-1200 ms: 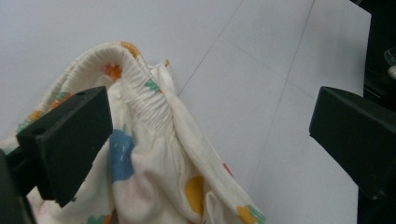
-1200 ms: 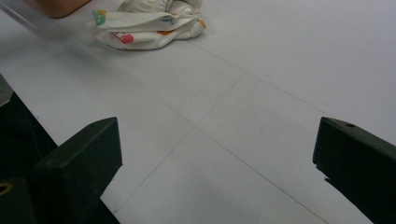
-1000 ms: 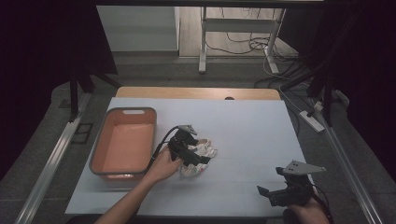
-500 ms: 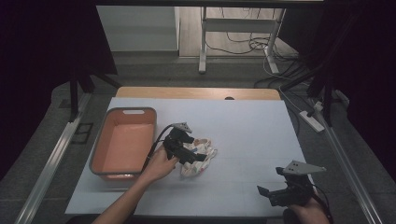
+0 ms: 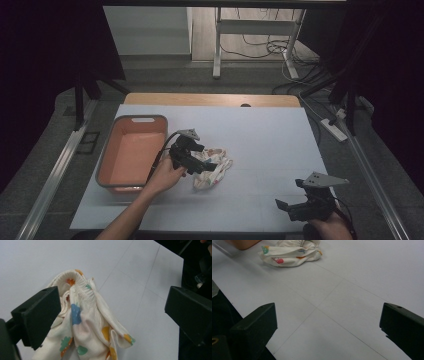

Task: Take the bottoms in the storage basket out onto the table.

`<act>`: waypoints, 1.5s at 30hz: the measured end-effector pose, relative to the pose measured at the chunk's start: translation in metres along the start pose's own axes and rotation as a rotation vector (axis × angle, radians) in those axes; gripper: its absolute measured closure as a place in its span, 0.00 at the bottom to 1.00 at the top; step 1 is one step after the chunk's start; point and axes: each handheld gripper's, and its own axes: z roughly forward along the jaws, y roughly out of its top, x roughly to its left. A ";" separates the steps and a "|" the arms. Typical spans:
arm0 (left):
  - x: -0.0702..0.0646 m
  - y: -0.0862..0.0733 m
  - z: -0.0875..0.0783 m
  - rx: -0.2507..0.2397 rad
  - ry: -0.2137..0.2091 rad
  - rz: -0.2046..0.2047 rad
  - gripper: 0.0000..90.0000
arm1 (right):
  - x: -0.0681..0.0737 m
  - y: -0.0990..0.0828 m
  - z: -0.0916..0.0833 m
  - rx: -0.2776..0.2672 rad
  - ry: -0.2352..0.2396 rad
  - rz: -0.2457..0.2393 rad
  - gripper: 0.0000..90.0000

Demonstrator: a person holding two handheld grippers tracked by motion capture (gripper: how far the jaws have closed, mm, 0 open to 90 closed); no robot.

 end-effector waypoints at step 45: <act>-0.009 -0.011 -0.037 -0.033 0.061 -0.070 0.01 | 0.001 0.000 0.000 -0.004 -0.003 -0.001 0.02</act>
